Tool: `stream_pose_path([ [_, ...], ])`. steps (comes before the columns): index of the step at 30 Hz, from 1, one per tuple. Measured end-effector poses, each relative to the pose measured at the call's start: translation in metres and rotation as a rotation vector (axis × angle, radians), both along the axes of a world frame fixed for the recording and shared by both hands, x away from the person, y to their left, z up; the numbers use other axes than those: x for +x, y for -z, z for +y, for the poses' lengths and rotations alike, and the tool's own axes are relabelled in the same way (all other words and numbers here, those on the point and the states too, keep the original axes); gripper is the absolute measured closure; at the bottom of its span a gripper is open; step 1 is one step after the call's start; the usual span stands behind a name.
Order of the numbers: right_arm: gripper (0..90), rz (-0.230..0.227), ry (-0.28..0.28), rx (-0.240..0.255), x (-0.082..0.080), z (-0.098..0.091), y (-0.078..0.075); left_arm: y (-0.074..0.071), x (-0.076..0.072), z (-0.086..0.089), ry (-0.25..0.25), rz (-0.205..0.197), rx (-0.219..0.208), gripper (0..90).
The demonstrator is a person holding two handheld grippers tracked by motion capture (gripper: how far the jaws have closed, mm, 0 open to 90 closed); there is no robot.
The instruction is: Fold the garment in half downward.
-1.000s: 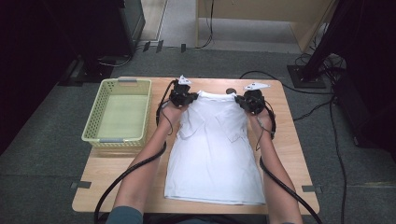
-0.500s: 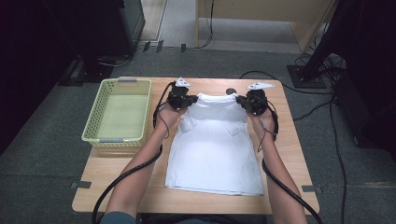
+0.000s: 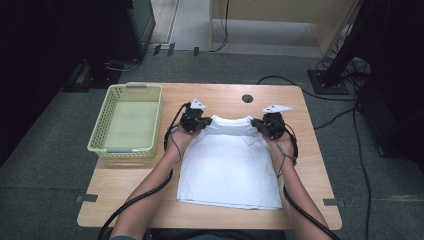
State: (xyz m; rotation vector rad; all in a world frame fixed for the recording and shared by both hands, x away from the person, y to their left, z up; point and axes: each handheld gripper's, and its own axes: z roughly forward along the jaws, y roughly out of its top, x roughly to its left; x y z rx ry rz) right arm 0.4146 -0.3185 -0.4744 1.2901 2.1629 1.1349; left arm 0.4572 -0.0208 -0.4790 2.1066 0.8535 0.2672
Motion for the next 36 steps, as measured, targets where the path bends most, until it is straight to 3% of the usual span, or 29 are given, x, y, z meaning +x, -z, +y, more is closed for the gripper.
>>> stream_pose_path([
  [10, 85.9, 0.049, -0.001, 0.008, -0.021, 0.002, 0.019, 0.014, -0.024, 0.004, 0.006, -0.008, 0.008, 89.1],
  [22, 85.7, 0.049, -0.027, -0.020, -0.044, 0.008, 0.017, 0.010, -0.049, 0.007, 0.030, -0.021, 0.006, 89.0],
  [24, 85.8, 0.043, -0.034, -0.016, -0.055, 0.008, 0.014, 0.011, -0.059, 0.007, 0.039, -0.022, 0.017, 89.0],
  [36, 85.7, 0.067, -0.053, -0.018, -0.084, 0.012, 0.025, 0.022, -0.088, 0.013, 0.068, -0.012, 0.040, 88.9],
])
